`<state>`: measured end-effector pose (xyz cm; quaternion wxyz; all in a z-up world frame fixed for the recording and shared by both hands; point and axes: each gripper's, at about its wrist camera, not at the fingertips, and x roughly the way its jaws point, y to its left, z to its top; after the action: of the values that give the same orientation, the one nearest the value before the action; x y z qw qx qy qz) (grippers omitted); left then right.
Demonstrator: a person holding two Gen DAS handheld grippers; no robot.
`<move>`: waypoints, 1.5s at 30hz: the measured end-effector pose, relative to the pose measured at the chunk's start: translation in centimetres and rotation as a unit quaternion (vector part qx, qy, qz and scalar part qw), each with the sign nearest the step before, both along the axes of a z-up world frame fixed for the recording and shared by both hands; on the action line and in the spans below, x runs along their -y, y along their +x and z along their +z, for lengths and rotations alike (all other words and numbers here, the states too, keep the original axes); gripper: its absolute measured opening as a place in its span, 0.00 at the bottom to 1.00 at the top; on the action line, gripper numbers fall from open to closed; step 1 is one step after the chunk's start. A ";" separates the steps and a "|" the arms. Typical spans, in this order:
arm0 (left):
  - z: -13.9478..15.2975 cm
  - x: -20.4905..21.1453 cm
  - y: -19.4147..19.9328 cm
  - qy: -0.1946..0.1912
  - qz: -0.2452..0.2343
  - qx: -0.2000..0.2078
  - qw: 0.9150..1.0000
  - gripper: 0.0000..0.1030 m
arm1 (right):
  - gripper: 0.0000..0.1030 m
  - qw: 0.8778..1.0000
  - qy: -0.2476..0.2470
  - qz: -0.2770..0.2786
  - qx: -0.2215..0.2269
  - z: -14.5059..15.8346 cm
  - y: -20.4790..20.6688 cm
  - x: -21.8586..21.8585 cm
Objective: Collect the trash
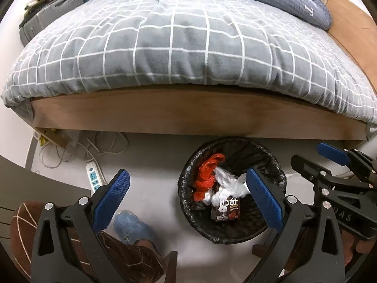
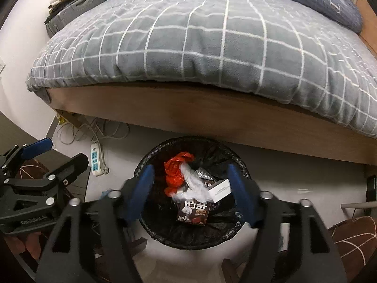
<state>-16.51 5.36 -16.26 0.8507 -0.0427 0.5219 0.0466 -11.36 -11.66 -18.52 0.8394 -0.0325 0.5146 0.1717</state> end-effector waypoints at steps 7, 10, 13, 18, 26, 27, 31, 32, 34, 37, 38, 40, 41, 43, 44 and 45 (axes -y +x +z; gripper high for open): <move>3.3 1.1 0.0 -0.009 0.000 0.029 1.000 0.94 | 0.88 0.998 -0.009 -0.020 0.058 4.5 -0.3 2.5; 4.9 2.1 0.0 -0.007 -0.006 0.046 0.999 0.94 | 0.93 0.995 -0.019 -0.031 0.088 6.7 -0.5 3.5; 6.6 2.8 0.0 -0.009 -0.011 0.065 0.998 0.94 | 0.93 0.993 -0.025 -0.046 0.110 9.0 -0.8 4.6; 10.6 4.1 -0.8 -0.009 -0.022 0.101 0.995 0.94 | 0.93 0.989 -0.019 -0.074 0.128 12.6 -2.2 6.5; 15.2 5.3 -2.8 -0.005 -0.023 0.134 0.991 0.94 | 0.93 0.984 -0.009 -0.094 0.150 16.2 -4.7 8.0; 15.5 5.4 -2.9 -0.004 -0.023 0.137 0.990 0.94 | 0.93 0.984 -0.006 -0.095 0.151 16.3 -4.8 8.1; 16.0 5.5 -3.2 -0.001 -0.022 0.139 0.990 0.94 | 0.93 0.983 -0.004 -0.096 0.159 16.9 -5.2 8.3; 16.0 5.4 -3.3 -0.001 -0.022 0.139 0.990 0.94 | 0.93 0.983 -0.003 -0.094 0.160 17.0 -5.2 8.2; 16.1 5.5 -3.4 0.002 -0.021 0.140 0.990 0.94 | 0.93 0.982 -0.002 -0.095 0.165 17.3 -5.3 8.1; 16.4 5.5 -3.6 0.004 -0.019 0.142 0.990 0.94 | 0.93 0.981 0.002 -0.099 0.169 17.8 -5.5 8.3; 16.4 5.4 -3.6 0.004 -0.019 0.142 0.990 0.94 | 0.93 0.980 0.002 -0.100 0.170 17.9 -5.5 8.3; 16.6 5.3 -3.8 0.002 -0.018 0.143 0.990 0.94 | 0.93 0.980 0.001 -0.101 0.171 18.1 -5.6 8.3; 16.7 5.3 -3.8 0.002 -0.018 0.143 0.990 0.94 | 0.93 0.980 0.001 -0.101 0.171 18.1 -5.7 8.3; 16.7 5.3 -3.8 0.003 -0.019 0.144 0.989 0.94 | 0.93 0.980 0.000 -0.101 0.172 18.2 -5.7 8.2; 16.8 5.3 -3.8 0.003 -0.019 0.144 0.989 0.94 | 0.93 0.980 -0.002 -0.101 0.172 18.2 -5.7 8.2; 16.8 5.3 -3.8 0.004 -0.020 0.144 0.989 0.94 | 0.93 0.980 -0.002 -0.101 0.172 18.2 -5.7 8.1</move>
<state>-20.33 0.05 0.50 0.9177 -0.0355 0.3950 0.0249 -17.09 -19.77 -0.34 0.9285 -0.0113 0.3632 0.0769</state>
